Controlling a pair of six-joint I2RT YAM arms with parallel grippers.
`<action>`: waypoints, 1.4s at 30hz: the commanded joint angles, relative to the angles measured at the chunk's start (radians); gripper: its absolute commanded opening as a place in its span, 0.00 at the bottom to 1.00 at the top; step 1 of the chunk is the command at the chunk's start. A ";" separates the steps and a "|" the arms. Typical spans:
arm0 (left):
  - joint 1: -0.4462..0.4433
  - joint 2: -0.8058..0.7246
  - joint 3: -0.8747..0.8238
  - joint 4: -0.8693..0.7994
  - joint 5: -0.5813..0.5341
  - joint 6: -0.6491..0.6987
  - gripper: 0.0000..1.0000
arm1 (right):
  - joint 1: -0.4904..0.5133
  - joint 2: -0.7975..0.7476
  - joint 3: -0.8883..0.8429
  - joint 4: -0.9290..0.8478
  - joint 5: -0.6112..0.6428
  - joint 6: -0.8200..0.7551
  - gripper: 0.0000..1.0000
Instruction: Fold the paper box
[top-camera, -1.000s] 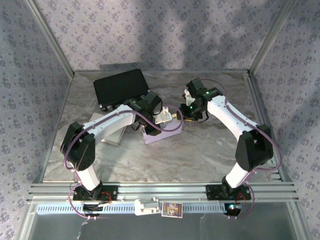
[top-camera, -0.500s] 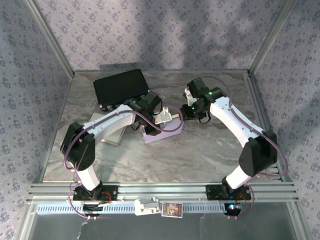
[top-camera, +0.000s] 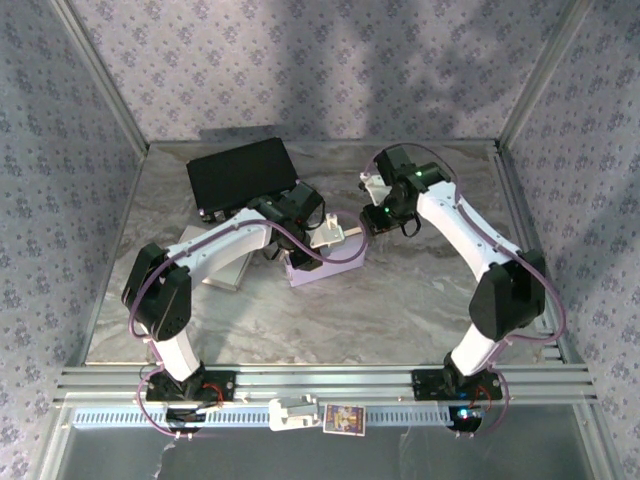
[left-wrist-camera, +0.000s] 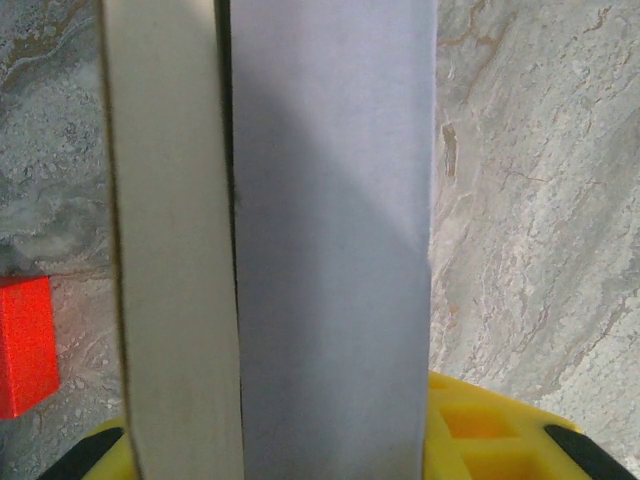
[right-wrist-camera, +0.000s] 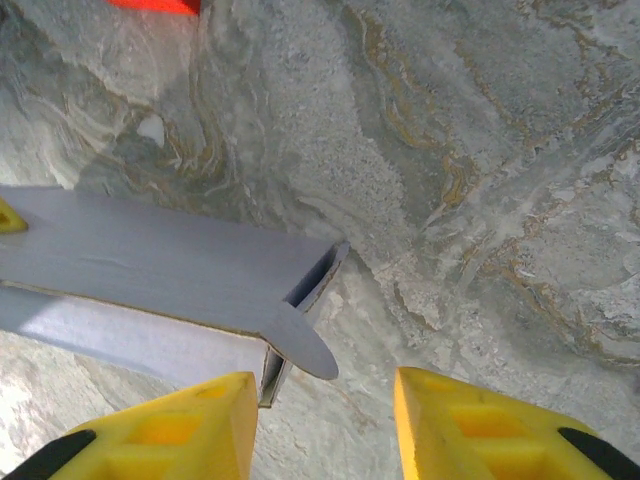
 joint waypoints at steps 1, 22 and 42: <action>0.006 0.015 0.026 -0.022 0.029 0.023 0.33 | 0.009 0.035 0.051 -0.049 -0.001 -0.068 0.41; 0.007 0.011 0.023 -0.027 0.030 0.025 0.33 | 0.010 0.087 0.084 -0.037 -0.011 -0.086 0.25; 0.016 0.013 0.021 -0.020 0.026 0.014 0.33 | 0.044 0.110 0.152 -0.136 0.055 0.047 0.00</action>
